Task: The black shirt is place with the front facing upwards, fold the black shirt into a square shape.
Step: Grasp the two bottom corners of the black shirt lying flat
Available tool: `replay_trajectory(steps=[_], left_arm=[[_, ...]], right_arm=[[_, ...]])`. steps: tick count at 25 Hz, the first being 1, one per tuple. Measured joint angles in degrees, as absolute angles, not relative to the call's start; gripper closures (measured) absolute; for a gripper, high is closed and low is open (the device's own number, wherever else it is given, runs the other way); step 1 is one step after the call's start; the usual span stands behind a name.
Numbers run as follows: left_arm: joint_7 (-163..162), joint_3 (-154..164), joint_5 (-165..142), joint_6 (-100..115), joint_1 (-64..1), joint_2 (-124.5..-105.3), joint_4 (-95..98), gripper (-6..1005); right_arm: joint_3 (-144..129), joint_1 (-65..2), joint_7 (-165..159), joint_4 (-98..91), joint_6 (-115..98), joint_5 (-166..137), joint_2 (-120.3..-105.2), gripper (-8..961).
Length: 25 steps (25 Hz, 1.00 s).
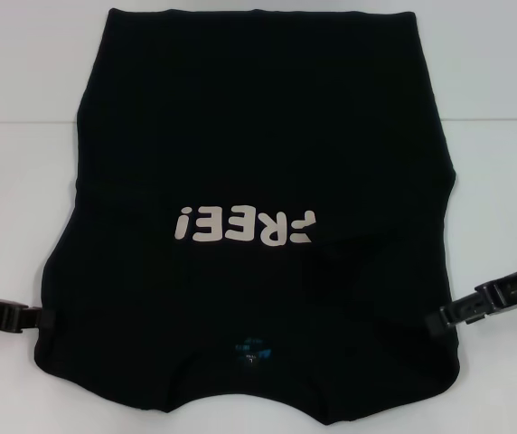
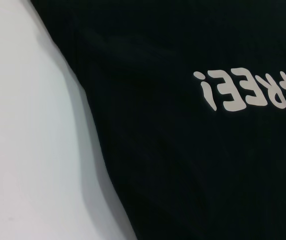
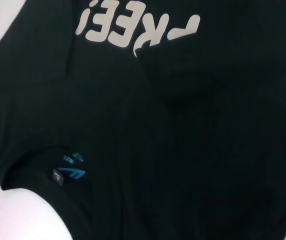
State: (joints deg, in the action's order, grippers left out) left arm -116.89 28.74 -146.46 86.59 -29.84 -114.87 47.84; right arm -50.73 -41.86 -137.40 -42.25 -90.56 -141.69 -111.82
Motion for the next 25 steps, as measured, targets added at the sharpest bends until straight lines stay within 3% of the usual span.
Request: replay_trajectory(steps=[7, 19, 25], left_arm=[[-116.89, 28.74, -146.41, 86.55, -29.95, -114.89, 47.80, 983], [-116.51, 28.78, -146.41, 85.77, -30.06, -114.87, 47.43, 978], [-116.09, 28.74, -146.42, 85.61, -30.10, -114.87, 47.37, 976]], right_arm=[[-50.94, -43.58, -137.43, -42.68, -90.05, -144.45, -113.23, 66], [-51.81, -43.27, -137.14, -42.35, -89.61, -144.67, -113.85, 67], [-54.54, -44.16, -138.43, -42.76, -88.05, -147.06, -115.26, 245]])
